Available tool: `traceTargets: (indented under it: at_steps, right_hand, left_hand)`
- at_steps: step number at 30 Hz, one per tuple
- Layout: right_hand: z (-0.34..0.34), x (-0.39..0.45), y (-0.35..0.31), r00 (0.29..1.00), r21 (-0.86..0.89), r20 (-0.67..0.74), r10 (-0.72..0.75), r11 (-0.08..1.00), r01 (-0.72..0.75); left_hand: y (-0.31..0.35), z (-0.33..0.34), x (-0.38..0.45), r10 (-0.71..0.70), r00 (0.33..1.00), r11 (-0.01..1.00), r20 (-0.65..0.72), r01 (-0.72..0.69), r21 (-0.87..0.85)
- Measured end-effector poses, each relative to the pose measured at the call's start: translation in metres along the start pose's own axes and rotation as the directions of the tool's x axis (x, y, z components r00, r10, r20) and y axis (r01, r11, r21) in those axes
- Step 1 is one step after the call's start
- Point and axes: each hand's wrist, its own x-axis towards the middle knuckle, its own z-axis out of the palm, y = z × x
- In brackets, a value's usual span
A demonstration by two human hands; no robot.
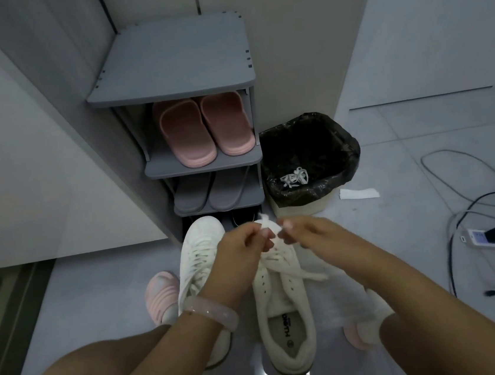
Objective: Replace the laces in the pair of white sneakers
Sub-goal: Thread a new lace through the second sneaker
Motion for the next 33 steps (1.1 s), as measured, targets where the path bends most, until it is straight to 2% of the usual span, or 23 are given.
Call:
traceTargets:
  at_steps: [1,5,9,12,14,16,19,20,22,23,24,25,26,27,29,31,33]
  right_hand:
    - [0.0,0.0,-0.002,0.999,0.12,-0.041,0.002,0.993,0.003]
    - [0.01,0.0,-0.002,0.995,0.284,-0.093,0.032,0.959,-0.004]
    - [0.018,0.002,0.0,0.965,0.393,-0.119,0.234,0.903,-0.17]
    - [0.015,0.002,0.002,0.958,0.389,-0.104,0.268,0.897,-0.209]
    - [0.015,0.003,0.004,0.97,0.427,-0.135,0.201,0.896,-0.127]
    - [0.013,0.004,0.002,0.966,0.479,-0.231,0.117,0.878,0.008]
    - [-0.012,0.006,-0.01,0.9,0.55,-0.437,0.013,0.795,0.255]
    - [-0.026,0.006,-0.016,0.862,0.546,-0.507,-0.025,0.764,0.343]
    - [-0.056,0.003,-0.026,0.787,0.546,-0.608,-0.107,0.663,0.512]
    - [-0.068,-0.001,-0.028,0.755,0.539,-0.639,-0.148,0.613,0.577]
    - [-0.077,-0.004,-0.029,0.733,0.523,-0.656,-0.182,0.591,0.614]
    - [-0.082,-0.008,-0.027,0.73,0.499,-0.653,-0.199,0.613,0.613]
    - [-0.083,-0.011,-0.025,0.748,0.457,-0.633,-0.201,0.682,0.571]
    - [-0.08,-0.014,-0.022,0.778,0.377,-0.596,-0.199,0.786,0.49]
    - [-0.064,-0.014,-0.012,0.86,0.068,-0.458,-0.224,0.956,0.285]
    - [-0.045,-0.011,0.004,0.936,-0.257,-0.25,-0.247,0.949,0.182]
    - [-0.028,-0.006,0.023,0.975,-0.479,-0.076,-0.207,0.865,0.147]
  left_hand:
    - [0.0,0.001,-0.001,0.02,0.999,1.0,0.034,-0.02,0.02]
    - [0.003,0.009,-0.007,0.131,0.976,0.986,0.173,-0.147,0.083]
    - [0.005,0.009,-0.004,0.264,0.96,0.942,0.099,-0.278,0.19]
    - [0.006,0.012,-0.004,0.304,0.951,0.928,0.051,-0.308,0.209]
    - [0.006,0.014,-0.003,0.292,0.95,0.922,0.111,-0.31,0.233]
    - [0.004,0.018,-0.003,0.259,0.954,0.901,0.15,-0.294,0.318]
    - [0.003,0.015,0.0,0.296,0.955,0.857,-0.009,-0.262,0.444]
    - [0.003,0.012,0.0,0.284,0.959,0.841,-0.011,-0.244,0.483]
    - [0.003,0.005,0.001,0.133,0.978,0.832,0.158,-0.197,0.519]
    - [0.002,0.003,0.0,0.017,0.956,0.834,0.292,-0.174,0.523]
    - [0.001,0.003,-0.002,-0.081,0.909,0.821,0.408,-0.171,0.545]
    - [-0.002,0.003,-0.004,-0.143,0.866,0.794,0.479,-0.189,0.578]
    - [-0.006,0.005,-0.005,-0.179,0.845,0.767,0.504,-0.201,0.609]
    - [-0.01,0.007,-0.005,-0.19,0.848,0.755,0.495,-0.197,0.626]
    - [-0.016,0.009,-0.005,-0.179,0.881,0.766,0.438,-0.155,0.624]
    - [-0.02,0.013,-0.005,-0.137,0.913,0.766,0.385,-0.149,0.625]
    - [-0.026,0.016,-0.006,-0.09,0.943,0.757,0.319,-0.144,0.638]
